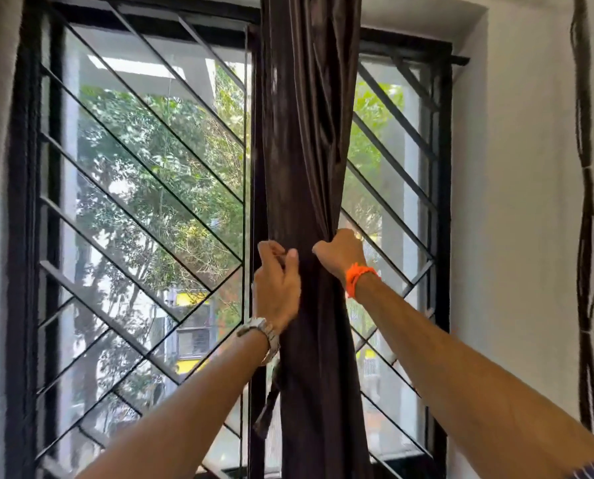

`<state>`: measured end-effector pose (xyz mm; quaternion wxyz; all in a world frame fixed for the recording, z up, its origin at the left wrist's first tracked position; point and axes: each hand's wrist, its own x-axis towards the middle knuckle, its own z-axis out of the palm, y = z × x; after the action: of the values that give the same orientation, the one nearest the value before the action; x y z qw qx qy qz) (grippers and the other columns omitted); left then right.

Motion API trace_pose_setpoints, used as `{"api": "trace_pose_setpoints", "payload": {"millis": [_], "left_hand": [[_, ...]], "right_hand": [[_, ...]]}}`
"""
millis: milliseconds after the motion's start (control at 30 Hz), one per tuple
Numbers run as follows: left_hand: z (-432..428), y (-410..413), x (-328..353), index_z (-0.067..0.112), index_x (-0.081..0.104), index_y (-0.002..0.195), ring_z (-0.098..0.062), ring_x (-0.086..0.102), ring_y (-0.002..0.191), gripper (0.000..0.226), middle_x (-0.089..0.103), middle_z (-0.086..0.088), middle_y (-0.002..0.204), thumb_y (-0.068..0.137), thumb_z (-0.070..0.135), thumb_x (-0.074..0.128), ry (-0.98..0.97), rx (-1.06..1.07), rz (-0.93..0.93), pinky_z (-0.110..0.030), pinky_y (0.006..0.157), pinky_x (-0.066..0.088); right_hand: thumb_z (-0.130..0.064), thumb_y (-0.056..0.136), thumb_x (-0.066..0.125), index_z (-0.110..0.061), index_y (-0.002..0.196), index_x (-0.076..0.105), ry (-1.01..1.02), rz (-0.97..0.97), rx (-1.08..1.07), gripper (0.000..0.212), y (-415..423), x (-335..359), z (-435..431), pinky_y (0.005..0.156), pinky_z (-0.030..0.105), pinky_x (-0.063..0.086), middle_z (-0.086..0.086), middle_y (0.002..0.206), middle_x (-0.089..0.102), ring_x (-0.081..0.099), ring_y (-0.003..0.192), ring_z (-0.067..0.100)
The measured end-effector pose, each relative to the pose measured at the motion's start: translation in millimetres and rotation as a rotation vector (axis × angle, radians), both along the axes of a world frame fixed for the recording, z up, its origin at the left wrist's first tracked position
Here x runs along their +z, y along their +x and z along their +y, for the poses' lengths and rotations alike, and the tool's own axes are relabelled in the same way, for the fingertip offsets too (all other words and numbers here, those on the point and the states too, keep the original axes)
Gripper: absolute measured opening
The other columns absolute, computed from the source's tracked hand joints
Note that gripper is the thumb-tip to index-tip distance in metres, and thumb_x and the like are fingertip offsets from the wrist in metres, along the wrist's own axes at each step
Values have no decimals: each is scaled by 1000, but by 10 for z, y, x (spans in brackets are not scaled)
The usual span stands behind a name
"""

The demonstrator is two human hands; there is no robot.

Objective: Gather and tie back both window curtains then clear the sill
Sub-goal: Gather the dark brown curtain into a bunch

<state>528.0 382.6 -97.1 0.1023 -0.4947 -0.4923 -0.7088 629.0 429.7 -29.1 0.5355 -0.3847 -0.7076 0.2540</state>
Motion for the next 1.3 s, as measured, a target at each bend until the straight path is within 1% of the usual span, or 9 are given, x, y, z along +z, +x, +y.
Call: {"api": "trace_pose_setpoints", "payload": {"millis": [67, 267, 367, 467, 667, 867, 1000, 1167, 1300], "left_hand": [[91, -71, -40, 33, 38, 94, -21, 69, 62, 20, 67, 3, 79, 87, 42, 54, -86, -61, -160, -51, 64, 57], [125, -148, -454, 23, 49, 104, -14, 63, 82, 32, 65, 10, 91, 83, 37, 69, -339, 39, -22, -30, 74, 50], [212, -252, -688, 29, 54, 101, -16, 64, 87, 26, 66, 7, 105, 82, 41, 68, -550, -34, -30, -34, 80, 53], [257, -377, -864, 30, 56, 96, -17, 62, 79, 18, 66, 5, 108, 83, 34, 67, -684, -29, 7, -35, 75, 55], [246, -624, -1155, 19, 45, 103, -20, 61, 87, 53, 61, 0, 94, 71, 40, 81, -749, 206, -23, -36, 78, 51], [314, -695, -1264, 26, 59, 82, -15, 69, 75, 35, 71, 5, 77, 70, 54, 76, -760, 163, -72, -38, 75, 58], [287, -576, -1235, 25, 65, 77, -13, 67, 68, 30, 69, 8, 70, 74, 54, 72, -748, 211, -19, -32, 68, 57], [219, -477, -1164, 14, 67, 59, -12, 66, 47, 38, 69, 0, 52, 88, 38, 62, -727, 120, -225, -24, 54, 50], [172, -398, -1193, 6, 63, 73, -24, 67, 52, 29, 72, -11, 63, 93, 26, 58, -559, 2, -520, -37, 54, 59]], "right_hand": [[-16, 77, 65, -4, 113, 66, -20, 6, 45, 38, 32, -210, -3, 89, 37, 55, 14, 111, 69, 65, 103, 33], [-20, 76, 74, -12, 110, 72, -100, 12, 101, 36, 17, -1098, 55, 86, 37, 57, 11, 104, 74, 69, 98, 29], [-15, 81, 69, -10, 111, 73, -105, 30, 50, 30, -20, -1443, 83, 75, 26, 53, 14, 102, 74, 69, 95, 30], [-9, 78, 67, -7, 104, 74, -112, 84, 22, 26, -42, -1661, 127, 76, 30, 55, 11, 93, 74, 69, 91, 30], [-4, 72, 71, -15, 95, 72, -167, 119, 109, 25, -1, -1880, 176, 78, 30, 57, -5, 79, 68, 70, 87, 22], [-7, 69, 74, -20, 122, 54, -257, 98, 213, 59, 28, -1982, 216, 72, 16, 51, -4, 100, 67, 65, 84, 9], [-6, 50, 71, -18, 136, 37, -421, 168, 411, 92, -40, -2075, 264, 87, 39, 57, 5, 110, 68, 68, 96, 21], [-6, 51, 61, -6, 98, 66, -464, 139, 489, 47, -74, -2086, 185, 64, 31, 54, 1, 73, 70, 65, 71, 21], [-16, 62, 66, -15, 92, 71, -390, 87, 370, 30, -122, -2156, 202, 78, 41, 59, 1, 84, 74, 69, 80, 21]]}}
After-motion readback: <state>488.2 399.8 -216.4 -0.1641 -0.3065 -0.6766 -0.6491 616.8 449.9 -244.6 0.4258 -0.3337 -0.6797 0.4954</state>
